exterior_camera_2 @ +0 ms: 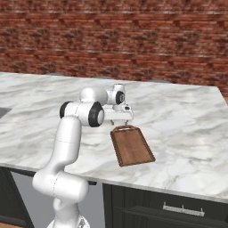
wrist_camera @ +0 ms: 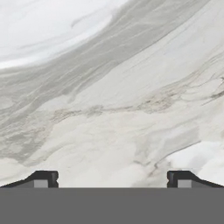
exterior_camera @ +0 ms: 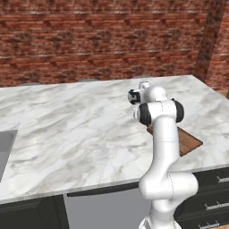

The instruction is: Move the cutting board and knife to the sink. Then move spray from the cabinet to the counter.

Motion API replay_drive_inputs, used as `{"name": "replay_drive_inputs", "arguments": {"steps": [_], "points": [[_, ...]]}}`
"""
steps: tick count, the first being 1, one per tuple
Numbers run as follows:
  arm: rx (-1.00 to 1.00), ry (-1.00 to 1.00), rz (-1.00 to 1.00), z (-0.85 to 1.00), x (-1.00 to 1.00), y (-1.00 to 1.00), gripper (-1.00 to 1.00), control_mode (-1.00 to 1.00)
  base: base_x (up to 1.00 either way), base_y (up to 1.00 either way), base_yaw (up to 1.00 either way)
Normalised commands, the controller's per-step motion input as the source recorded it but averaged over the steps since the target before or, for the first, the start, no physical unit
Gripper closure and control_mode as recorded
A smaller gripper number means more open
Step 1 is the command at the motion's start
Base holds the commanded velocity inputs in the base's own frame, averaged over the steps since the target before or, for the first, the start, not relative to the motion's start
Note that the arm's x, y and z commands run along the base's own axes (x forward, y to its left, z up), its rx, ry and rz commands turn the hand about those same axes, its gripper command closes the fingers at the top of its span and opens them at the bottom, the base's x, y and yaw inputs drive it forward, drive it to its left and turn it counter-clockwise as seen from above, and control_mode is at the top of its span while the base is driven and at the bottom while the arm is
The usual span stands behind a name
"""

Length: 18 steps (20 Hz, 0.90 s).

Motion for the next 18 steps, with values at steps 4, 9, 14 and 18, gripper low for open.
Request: {"name": "replay_drive_inputs", "arguments": {"steps": [4, 9, 14, 18], "points": [[0.00, 0.00, 0.00, -0.55, -0.99, -0.21, -1.00, -1.00, 0.00, 0.00, 0.00], [0.00, -0.01, 0.00, -0.50, -1.00, -0.28, -1.00, -1.00, 0.00, 0.00, 0.00], [0.00, -0.01, 0.00, -0.51, -1.00, -0.30, -1.00, -1.00, 0.00, 0.00, 0.00], [0.00, -0.01, 0.00, -0.52, -1.00, -0.33, -1.00, -1.00, 0.00, 0.00, 0.00]]}}
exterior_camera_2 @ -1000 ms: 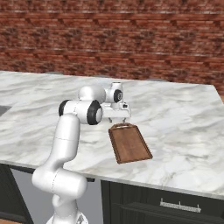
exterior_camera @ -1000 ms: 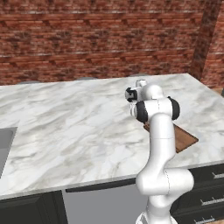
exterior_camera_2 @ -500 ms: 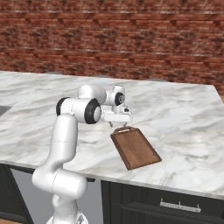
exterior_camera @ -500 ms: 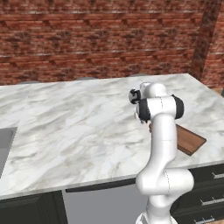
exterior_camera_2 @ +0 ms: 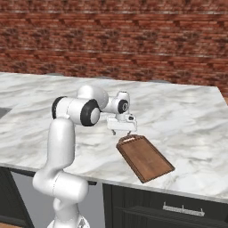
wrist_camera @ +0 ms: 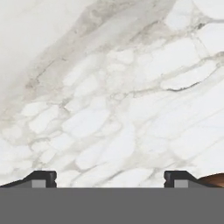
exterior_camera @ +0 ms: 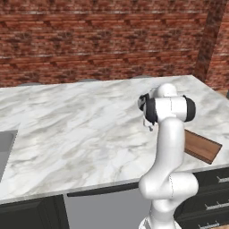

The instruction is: Move the cutting board and knife to the sink. Then move spray from the cabinet to the counter.

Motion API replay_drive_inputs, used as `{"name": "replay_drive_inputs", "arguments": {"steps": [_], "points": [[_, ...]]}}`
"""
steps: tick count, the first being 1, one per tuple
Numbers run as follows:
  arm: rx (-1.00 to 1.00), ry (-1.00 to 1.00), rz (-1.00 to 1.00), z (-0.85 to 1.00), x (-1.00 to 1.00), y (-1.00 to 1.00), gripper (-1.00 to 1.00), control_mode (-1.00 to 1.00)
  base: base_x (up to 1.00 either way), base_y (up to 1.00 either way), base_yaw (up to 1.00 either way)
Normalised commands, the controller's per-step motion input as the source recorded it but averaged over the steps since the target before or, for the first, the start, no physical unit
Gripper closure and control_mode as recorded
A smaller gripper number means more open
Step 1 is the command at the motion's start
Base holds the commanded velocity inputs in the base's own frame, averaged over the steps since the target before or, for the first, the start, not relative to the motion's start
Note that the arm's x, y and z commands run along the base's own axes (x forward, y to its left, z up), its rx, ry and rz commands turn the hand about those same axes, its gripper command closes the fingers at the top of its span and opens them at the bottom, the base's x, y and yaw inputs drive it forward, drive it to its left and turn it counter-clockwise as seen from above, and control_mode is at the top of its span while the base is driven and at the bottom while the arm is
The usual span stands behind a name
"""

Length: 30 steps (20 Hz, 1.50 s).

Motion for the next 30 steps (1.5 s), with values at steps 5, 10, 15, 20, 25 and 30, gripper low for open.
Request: {"name": "replay_drive_inputs", "arguments": {"steps": [5, 10, 15, 20, 25, 30], "points": [[0.00, -0.03, 0.00, -0.50, -1.00, -0.34, -1.00, -1.00, 0.00, 0.00, 0.00], [0.00, -0.03, 0.00, -0.50, -1.00, -0.40, -1.00, -1.00, 0.00, 0.00, 0.00], [0.00, -0.03, 0.00, -0.47, -1.00, -0.38, -1.00, -1.00, 0.00, 0.00, 0.00], [0.00, 0.00, 0.00, -0.05, -0.23, -0.05, -1.00, -1.00, 0.00, 0.00, 0.00], [0.00, -0.18, -0.04, 0.69, 0.05, 0.03, -1.00, -1.00, 0.00, 0.00, 0.00], [0.00, -0.34, -0.16, 1.00, 0.03, 0.11, -1.00, -1.00, 0.00, 0.00, 0.00]]}}
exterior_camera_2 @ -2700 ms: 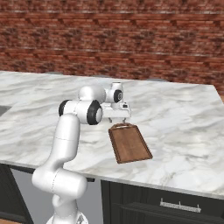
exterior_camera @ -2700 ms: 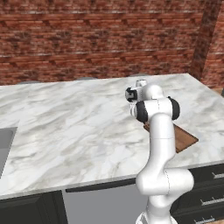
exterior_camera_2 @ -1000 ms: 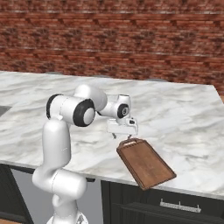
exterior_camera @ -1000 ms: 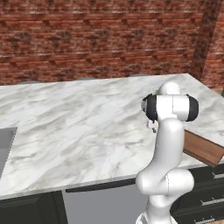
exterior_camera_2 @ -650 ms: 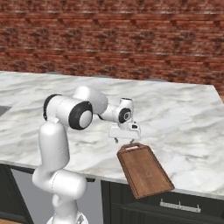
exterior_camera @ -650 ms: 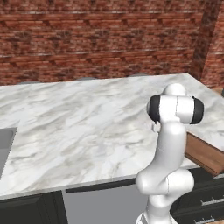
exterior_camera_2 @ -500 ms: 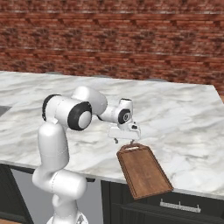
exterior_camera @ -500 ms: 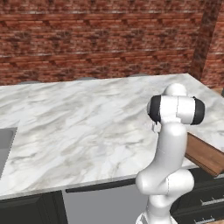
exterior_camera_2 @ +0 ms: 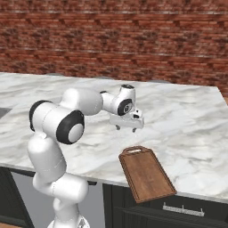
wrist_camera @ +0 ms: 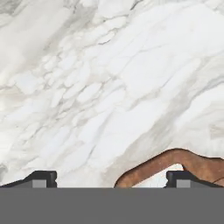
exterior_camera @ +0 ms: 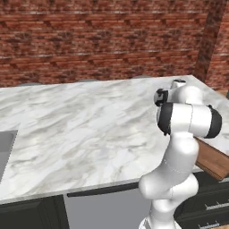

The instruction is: Move the cutting board and knife to the sink. Then move spray from the cabinet to the counter.

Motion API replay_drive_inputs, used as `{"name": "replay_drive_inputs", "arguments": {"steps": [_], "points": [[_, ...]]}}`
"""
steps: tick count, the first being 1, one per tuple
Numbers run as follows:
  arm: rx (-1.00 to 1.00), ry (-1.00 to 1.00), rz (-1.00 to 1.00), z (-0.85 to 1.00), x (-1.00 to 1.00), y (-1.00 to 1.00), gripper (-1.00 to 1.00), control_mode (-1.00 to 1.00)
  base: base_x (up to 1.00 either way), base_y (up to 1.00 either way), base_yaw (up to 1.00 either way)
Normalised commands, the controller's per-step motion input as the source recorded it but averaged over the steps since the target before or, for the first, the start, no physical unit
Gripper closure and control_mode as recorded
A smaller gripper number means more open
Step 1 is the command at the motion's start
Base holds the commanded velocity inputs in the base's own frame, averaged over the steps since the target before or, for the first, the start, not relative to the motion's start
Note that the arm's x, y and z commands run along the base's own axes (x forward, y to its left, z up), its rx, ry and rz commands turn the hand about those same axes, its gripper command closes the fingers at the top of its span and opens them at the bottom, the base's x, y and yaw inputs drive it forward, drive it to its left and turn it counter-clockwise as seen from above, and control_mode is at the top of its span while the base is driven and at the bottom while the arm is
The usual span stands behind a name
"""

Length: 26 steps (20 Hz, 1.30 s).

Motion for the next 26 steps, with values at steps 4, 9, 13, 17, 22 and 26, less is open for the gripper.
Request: {"name": "replay_drive_inputs", "arguments": {"steps": [4, 9, 13, 17, 22, 26], "points": [[0.15, -0.15, -0.29, 0.94, -0.96, -0.43, -1.00, -1.00, 0.00, 0.00, 0.00], [0.11, -0.11, -0.28, 0.64, -1.00, -0.72, -1.00, -1.00, 0.00, 0.00, 0.00], [0.07, -0.02, -0.30, 0.22, -1.00, -0.75, -1.00, -1.00, 0.00, 0.00, 0.00], [0.04, -0.03, -0.18, -0.34, -1.00, -0.96, -1.00, -1.00, 0.00, 0.00, 0.00], [0.06, -0.11, -0.09, -0.86, -1.00, -1.00, -1.00, -1.00, 0.00, 0.00, 0.00], [0.09, -0.18, -0.04, -0.72, -1.00, -0.97, -1.00, -1.00, 0.00, 0.00, 0.00]]}}
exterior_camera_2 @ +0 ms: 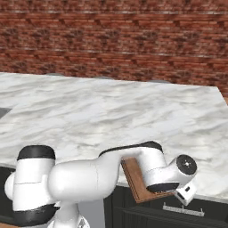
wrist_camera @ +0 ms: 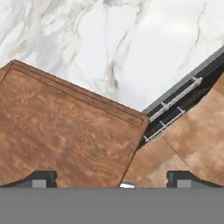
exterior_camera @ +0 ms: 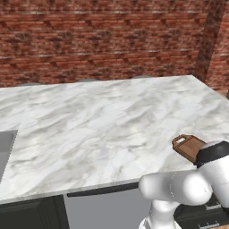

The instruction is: Move the cutting board and knife to the sink. Then move spray from the cabinet to the counter.

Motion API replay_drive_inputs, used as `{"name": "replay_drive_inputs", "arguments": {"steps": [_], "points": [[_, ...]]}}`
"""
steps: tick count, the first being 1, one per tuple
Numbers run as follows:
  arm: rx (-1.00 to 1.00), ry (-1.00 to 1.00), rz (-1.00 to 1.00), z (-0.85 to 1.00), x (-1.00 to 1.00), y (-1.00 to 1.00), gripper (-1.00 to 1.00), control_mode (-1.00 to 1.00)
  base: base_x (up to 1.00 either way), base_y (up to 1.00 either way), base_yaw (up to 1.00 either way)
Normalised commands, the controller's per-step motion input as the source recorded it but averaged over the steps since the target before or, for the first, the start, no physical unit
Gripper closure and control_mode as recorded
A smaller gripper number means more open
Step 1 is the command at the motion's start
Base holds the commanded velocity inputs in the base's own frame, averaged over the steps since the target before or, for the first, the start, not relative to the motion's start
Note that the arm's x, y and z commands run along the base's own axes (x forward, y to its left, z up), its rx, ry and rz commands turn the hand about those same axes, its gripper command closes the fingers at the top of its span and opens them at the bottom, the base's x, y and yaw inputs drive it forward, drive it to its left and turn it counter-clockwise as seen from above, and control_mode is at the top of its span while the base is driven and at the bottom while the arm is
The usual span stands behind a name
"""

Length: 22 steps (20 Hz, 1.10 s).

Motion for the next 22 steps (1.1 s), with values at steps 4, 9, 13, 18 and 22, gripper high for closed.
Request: {"name": "replay_drive_inputs", "arguments": {"steps": [4, 9, 13, 18, 22], "points": [[0.16, -0.26, 0.00, -0.36, -1.00, -0.77, -1.00, -1.00, 0.00, 0.00, 0.00], [0.10, -0.01, 0.00, -0.07, -0.34, -0.06, -1.00, -1.00, 0.00, 0.00, 0.00], [0.13, 0.00, 0.00, 0.00, 0.00, 0.00, -1.00, -1.00, 0.00, 0.00, 0.00], [0.14, 0.00, 0.00, 0.00, 0.00, 0.14, -1.00, -1.00, 0.00, 0.00, 0.00], [0.08, 0.00, -0.01, -0.08, 0.00, 0.52, -1.00, -1.00, 0.00, 0.00, 0.00]]}}
